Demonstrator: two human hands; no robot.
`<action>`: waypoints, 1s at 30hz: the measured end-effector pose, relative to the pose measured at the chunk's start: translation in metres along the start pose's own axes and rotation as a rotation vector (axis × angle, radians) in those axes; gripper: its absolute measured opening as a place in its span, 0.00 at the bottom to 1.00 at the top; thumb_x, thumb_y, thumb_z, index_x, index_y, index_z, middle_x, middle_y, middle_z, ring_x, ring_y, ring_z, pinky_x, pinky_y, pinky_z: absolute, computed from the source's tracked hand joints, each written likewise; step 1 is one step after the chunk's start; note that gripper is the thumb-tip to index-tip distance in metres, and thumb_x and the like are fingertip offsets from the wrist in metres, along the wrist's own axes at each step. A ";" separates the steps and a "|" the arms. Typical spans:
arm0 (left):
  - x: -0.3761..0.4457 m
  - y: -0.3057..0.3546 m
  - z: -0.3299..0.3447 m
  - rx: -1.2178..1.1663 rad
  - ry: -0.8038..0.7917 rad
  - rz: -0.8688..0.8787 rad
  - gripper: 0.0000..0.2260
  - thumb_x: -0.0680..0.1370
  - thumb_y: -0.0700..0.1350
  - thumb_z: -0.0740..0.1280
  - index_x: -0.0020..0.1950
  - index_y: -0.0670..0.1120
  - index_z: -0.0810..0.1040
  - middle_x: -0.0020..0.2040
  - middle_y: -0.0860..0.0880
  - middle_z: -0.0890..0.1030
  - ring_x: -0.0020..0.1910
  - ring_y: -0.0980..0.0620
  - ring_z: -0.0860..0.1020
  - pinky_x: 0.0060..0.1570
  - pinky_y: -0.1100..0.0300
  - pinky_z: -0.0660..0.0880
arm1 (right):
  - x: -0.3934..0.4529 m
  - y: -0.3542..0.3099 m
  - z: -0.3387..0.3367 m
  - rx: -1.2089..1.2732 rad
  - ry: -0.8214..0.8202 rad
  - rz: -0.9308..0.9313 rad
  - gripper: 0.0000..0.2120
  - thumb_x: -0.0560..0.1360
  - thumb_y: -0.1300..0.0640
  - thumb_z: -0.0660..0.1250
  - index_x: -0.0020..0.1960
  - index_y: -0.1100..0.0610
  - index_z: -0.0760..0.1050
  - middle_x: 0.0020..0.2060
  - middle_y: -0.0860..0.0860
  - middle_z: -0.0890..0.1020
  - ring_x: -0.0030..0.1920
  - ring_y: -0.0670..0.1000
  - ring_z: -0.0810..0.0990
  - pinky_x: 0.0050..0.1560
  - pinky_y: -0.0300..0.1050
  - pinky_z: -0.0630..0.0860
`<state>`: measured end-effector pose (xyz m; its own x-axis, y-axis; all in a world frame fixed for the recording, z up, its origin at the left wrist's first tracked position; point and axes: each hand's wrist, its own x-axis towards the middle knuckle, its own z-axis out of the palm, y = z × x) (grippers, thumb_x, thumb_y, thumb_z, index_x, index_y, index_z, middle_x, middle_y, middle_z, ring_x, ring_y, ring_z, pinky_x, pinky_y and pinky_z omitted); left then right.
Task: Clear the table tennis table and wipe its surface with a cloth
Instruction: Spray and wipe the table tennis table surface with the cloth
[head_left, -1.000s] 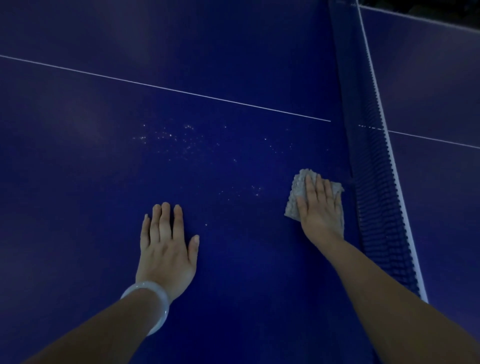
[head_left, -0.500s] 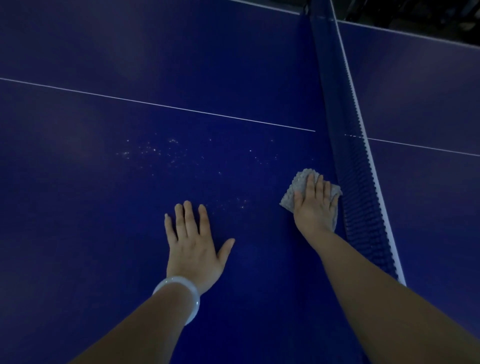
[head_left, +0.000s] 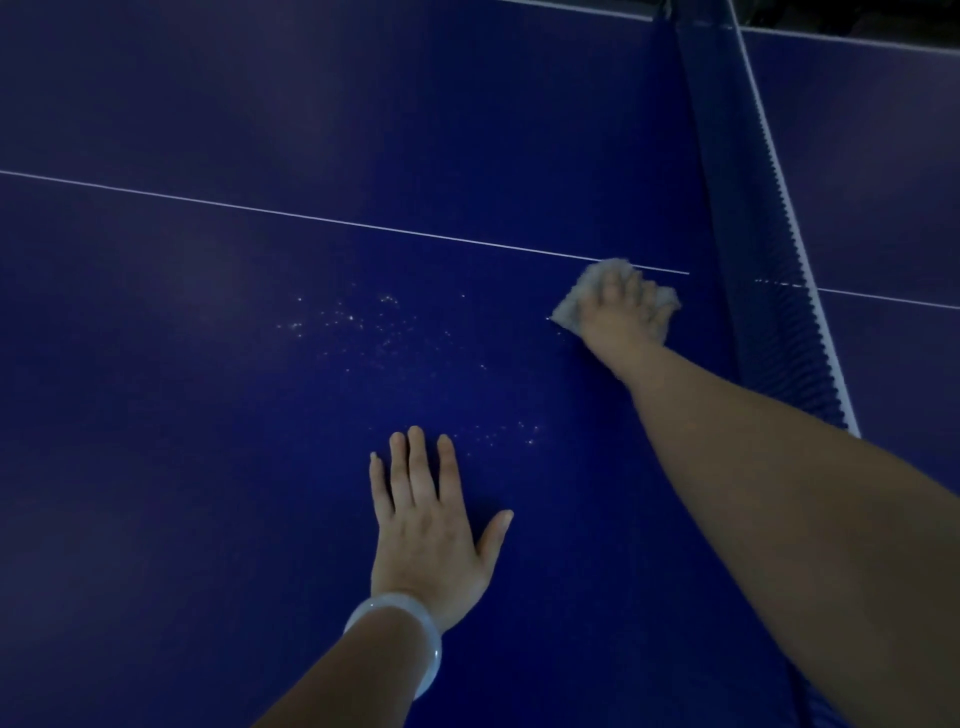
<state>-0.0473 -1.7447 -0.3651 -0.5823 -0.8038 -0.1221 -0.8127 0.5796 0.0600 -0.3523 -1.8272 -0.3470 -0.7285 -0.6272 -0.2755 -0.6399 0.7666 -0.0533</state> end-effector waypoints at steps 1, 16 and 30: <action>0.000 0.000 -0.001 0.002 -0.007 -0.005 0.41 0.77 0.69 0.45 0.77 0.39 0.58 0.77 0.34 0.57 0.78 0.37 0.52 0.74 0.36 0.53 | -0.008 -0.021 0.004 -0.046 0.018 -0.141 0.28 0.82 0.45 0.47 0.79 0.51 0.45 0.78 0.57 0.48 0.76 0.62 0.50 0.72 0.69 0.46; 0.000 -0.002 0.001 -0.033 0.007 -0.001 0.41 0.77 0.69 0.45 0.78 0.39 0.57 0.77 0.35 0.56 0.78 0.37 0.51 0.75 0.37 0.49 | -0.082 -0.043 0.034 -0.043 0.183 -0.343 0.29 0.79 0.47 0.41 0.79 0.49 0.44 0.78 0.55 0.51 0.76 0.60 0.52 0.74 0.66 0.46; -0.002 -0.008 -0.006 -0.131 -0.025 0.008 0.41 0.77 0.69 0.44 0.79 0.41 0.50 0.79 0.36 0.48 0.78 0.38 0.42 0.75 0.39 0.39 | -0.215 0.002 0.085 0.070 0.162 0.068 0.29 0.81 0.41 0.37 0.79 0.47 0.35 0.79 0.53 0.43 0.79 0.53 0.40 0.76 0.58 0.35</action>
<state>-0.0399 -1.7485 -0.3598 -0.5896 -0.7945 -0.1455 -0.8047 0.5625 0.1898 -0.1761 -1.6788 -0.3697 -0.8028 -0.5836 -0.1226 -0.5737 0.8119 -0.1081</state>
